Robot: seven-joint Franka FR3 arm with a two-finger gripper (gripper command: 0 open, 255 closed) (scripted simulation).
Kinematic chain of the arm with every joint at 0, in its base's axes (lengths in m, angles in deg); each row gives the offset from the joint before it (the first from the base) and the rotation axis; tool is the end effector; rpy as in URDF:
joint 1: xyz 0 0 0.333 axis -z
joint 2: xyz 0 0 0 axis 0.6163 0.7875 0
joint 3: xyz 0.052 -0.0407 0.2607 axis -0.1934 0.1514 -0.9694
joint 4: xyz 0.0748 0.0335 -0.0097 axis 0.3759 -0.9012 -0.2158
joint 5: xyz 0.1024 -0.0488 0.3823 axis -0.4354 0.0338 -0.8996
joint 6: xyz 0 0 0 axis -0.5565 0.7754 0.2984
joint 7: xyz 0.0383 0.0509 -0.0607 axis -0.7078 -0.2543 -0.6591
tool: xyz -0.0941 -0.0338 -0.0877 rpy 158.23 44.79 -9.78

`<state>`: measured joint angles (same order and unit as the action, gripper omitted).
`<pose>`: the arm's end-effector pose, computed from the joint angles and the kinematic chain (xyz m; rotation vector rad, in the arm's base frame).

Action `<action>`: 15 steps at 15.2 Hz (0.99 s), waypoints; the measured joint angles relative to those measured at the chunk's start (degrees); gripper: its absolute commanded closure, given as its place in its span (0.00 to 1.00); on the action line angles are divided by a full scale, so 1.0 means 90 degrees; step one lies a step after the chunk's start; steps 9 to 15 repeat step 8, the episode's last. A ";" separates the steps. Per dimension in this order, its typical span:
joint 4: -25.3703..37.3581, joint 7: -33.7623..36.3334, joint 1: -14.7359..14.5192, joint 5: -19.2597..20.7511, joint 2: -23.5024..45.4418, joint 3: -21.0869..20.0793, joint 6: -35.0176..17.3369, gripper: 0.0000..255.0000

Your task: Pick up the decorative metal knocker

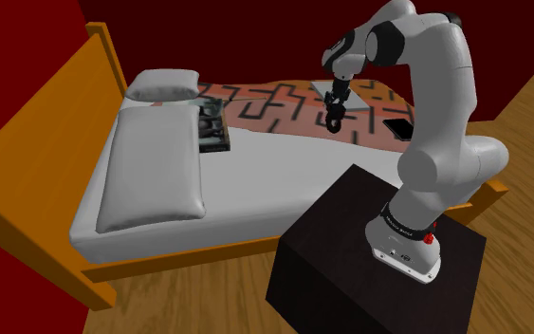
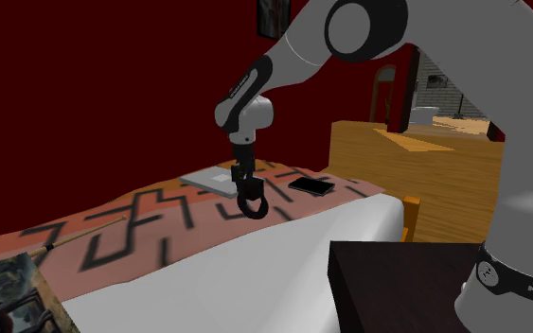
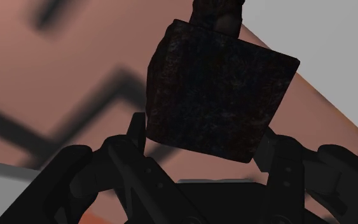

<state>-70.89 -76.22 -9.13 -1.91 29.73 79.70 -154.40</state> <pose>0.4878 -0.4767 0.1592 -3.0947 0.5351 0.0223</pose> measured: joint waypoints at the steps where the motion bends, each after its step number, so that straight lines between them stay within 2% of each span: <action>1: 0.0000 0.0005 -0.0007 0.0015 -0.0055 0.0014 0.0054 1.00; 8: 0.0025 0.0046 -0.0050 0.0118 -0.0395 0.0101 0.0414 1.00; 15: 0.0025 0.0046 -0.0050 0.0118 -0.0395 0.0101 0.0414 1.00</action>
